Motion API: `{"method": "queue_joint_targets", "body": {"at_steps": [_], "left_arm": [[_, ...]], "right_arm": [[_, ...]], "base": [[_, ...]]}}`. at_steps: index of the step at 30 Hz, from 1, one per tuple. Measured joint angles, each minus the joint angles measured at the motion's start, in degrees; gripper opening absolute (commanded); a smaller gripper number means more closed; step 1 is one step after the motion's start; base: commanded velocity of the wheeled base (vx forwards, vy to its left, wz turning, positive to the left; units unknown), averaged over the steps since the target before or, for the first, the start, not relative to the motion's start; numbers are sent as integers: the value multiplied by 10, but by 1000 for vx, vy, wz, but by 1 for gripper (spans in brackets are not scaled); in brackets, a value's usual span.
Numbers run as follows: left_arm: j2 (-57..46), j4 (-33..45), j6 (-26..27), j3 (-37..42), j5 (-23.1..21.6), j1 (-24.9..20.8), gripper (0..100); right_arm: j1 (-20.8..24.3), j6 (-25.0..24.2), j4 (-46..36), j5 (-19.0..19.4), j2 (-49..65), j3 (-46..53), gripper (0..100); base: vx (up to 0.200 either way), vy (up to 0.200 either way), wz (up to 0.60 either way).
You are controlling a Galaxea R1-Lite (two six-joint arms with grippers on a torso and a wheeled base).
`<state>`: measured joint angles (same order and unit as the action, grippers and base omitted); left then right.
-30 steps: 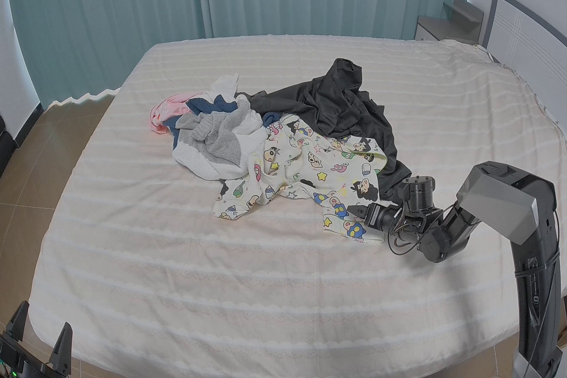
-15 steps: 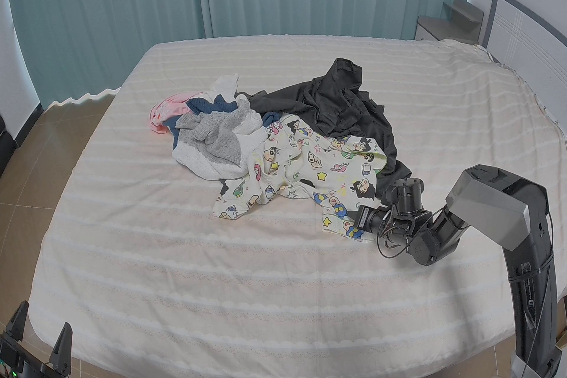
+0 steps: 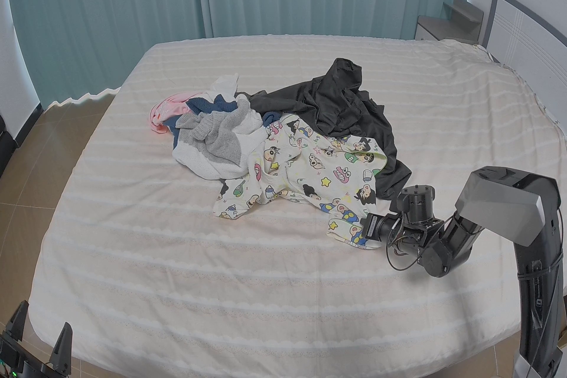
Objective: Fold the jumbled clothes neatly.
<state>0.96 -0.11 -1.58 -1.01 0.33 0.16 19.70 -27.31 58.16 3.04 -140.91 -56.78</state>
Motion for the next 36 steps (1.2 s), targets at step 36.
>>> {"method": "queue_joint_targets", "body": {"at_steps": [36], "left_arm": [[304, -4, 126, -141, -267, -51, 100]], "right_arm": [[125, -9, 131, 84, 451, 352, 0]], "base": [[0, 0, 0]]}}
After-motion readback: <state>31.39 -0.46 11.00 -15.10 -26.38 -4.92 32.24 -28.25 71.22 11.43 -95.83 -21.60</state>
